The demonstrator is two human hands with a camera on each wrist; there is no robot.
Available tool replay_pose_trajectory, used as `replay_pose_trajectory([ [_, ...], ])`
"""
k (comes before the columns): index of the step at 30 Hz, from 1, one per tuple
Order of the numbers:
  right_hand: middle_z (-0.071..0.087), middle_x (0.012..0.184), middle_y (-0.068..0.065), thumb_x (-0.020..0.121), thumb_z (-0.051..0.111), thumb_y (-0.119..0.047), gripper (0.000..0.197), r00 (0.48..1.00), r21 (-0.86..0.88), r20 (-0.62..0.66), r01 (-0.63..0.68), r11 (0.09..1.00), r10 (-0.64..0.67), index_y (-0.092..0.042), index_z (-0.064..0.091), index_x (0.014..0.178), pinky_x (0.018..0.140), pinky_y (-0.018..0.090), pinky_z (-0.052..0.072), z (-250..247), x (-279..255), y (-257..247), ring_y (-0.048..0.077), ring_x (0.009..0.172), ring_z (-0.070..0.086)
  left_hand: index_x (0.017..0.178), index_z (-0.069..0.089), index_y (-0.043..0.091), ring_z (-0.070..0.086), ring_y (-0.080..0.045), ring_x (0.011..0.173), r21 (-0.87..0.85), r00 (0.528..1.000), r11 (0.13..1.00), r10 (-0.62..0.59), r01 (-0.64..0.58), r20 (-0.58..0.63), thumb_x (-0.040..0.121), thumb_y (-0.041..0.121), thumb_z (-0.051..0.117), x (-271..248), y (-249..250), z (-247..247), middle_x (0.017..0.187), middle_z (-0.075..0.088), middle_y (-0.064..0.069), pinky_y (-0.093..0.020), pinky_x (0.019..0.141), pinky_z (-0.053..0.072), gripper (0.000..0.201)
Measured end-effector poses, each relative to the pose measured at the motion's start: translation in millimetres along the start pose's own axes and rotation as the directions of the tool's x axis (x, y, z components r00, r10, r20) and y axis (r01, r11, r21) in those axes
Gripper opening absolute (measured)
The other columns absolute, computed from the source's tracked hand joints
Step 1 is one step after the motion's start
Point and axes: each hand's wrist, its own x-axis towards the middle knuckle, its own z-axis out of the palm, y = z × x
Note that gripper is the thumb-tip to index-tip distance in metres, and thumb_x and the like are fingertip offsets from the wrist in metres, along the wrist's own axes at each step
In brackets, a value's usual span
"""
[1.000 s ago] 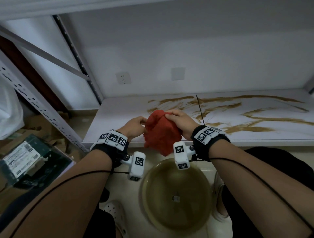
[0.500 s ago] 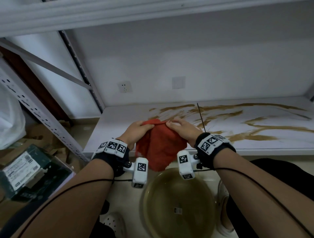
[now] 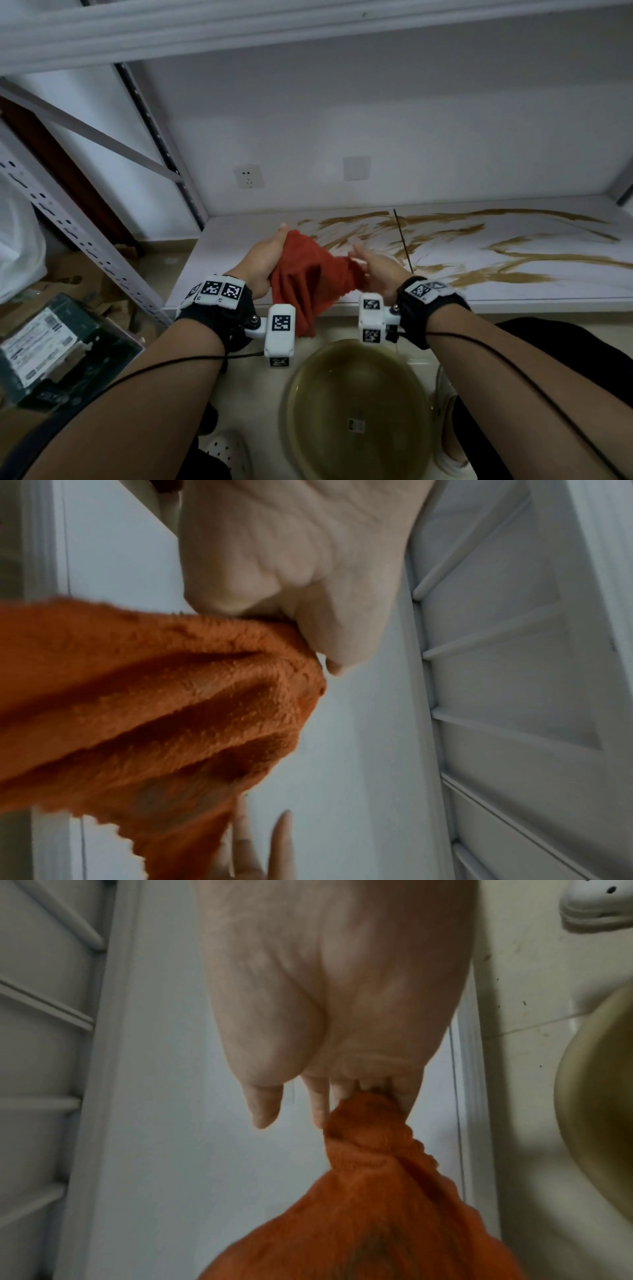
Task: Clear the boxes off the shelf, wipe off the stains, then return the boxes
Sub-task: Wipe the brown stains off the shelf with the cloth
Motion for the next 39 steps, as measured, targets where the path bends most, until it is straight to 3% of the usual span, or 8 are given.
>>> replay_pose_trajectory([
  [7,0.060,0.126,0.014,0.091,0.051,-0.050,0.055,0.986,-0.244,-0.165,-0.051,0.968,0.011,-0.004,0.055,0.120,0.095,0.039,0.048,-3.5,17.6,22.5,0.028,0.108,0.059,0.089,0.061,0.006,0.066,-0.015,0.052,-0.146,0.992,0.985,-0.077,0.092,0.104,0.094,0.032,0.056,-6.0,8.3,8.0,0.067,0.068,-0.006,-0.023,0.053,0.056,0.027],
  [12,0.046,0.139,0.018,0.093,0.041,-0.055,0.071,0.982,-0.323,-0.157,-0.150,0.934,0.104,-0.004,0.033,0.142,0.103,0.041,0.040,-5.5,15.4,25.9,0.034,0.124,0.047,0.127,0.052,0.005,0.066,-0.019,0.070,-0.248,0.986,0.968,0.001,0.041,0.166,0.096,0.017,0.052,-9.0,16.5,12.7,0.090,0.067,-0.012,-0.028,0.065,0.058,0.033],
  [17,0.050,0.137,0.019,0.096,0.027,-0.057,0.070,0.985,-0.327,-0.027,-0.171,0.930,0.171,0.001,0.047,0.131,0.111,0.044,0.034,-3.4,13.4,31.6,0.033,0.128,0.046,0.133,0.048,0.007,0.066,-0.023,0.083,-0.325,0.970,0.944,0.022,0.060,0.242,0.094,0.015,0.053,-11.3,20.4,13.8,0.104,0.066,-0.016,-0.033,0.078,0.057,0.040],
  [24,0.064,0.118,0.017,0.096,0.041,-0.048,0.054,0.998,0.162,0.009,-0.063,0.985,0.062,-0.002,0.057,0.120,0.096,0.039,0.049,0.2,12.5,21.8,0.029,0.109,0.060,0.127,0.052,0.007,0.068,-0.019,0.077,-0.364,0.964,0.929,0.031,0.070,0.263,0.096,0.015,0.050,-12.4,24.5,12.3,0.098,0.068,-0.013,-0.031,0.073,0.058,0.032],
  [28,0.063,0.091,0.013,0.099,0.042,-0.037,0.036,0.981,0.150,-0.191,0.008,0.989,0.021,-0.005,0.058,0.106,0.062,0.030,0.057,-9.8,10.1,16.9,0.026,0.080,0.062,0.096,0.061,0.002,0.069,-0.018,0.061,-0.283,0.972,0.948,-0.080,0.143,0.222,0.096,0.015,0.049,-9.2,17.0,1.6,0.074,0.072,-0.011,-0.028,0.063,0.058,0.018],
  [31,0.063,0.095,0.016,0.098,0.042,-0.041,0.035,0.980,0.107,-0.173,-0.085,0.991,0.103,-0.009,0.057,0.095,0.079,0.044,0.054,-14.1,7.0,13.8,0.033,0.091,0.061,0.088,0.062,0.002,0.070,-0.017,0.058,-0.251,0.977,0.958,-0.091,0.139,0.193,0.095,0.010,0.048,-9.4,7.3,0.5,0.070,0.072,-0.010,-0.028,0.064,0.058,0.017],
  [36,0.057,0.083,0.009,0.098,0.045,-0.016,0.015,0.967,-0.111,0.100,-0.224,0.968,0.235,-0.004,0.054,0.095,0.042,0.020,0.048,-15.2,-9.6,6.5,0.017,0.066,0.055,0.091,0.059,0.002,0.069,-0.015,0.059,-0.239,0.989,0.966,-0.064,0.094,0.132,0.093,0.001,0.045,-2.8,-1.1,-3.3,0.073,0.069,-0.009,-0.023,0.060,0.059,0.013],
  [39,0.057,0.079,0.009,0.095,0.043,0.000,0.012,0.972,-0.092,0.122,-0.192,0.977,0.202,-0.005,0.054,0.094,0.041,0.019,0.049,-18.6,-10.2,0.4,0.016,0.058,0.060,0.116,0.051,0.006,0.069,-0.017,0.070,-0.219,0.988,0.974,-0.030,0.062,0.150,0.092,-0.008,0.041,1.1,-3.8,-8.6,0.091,0.065,-0.010,-0.023,0.059,0.059,0.030],
])
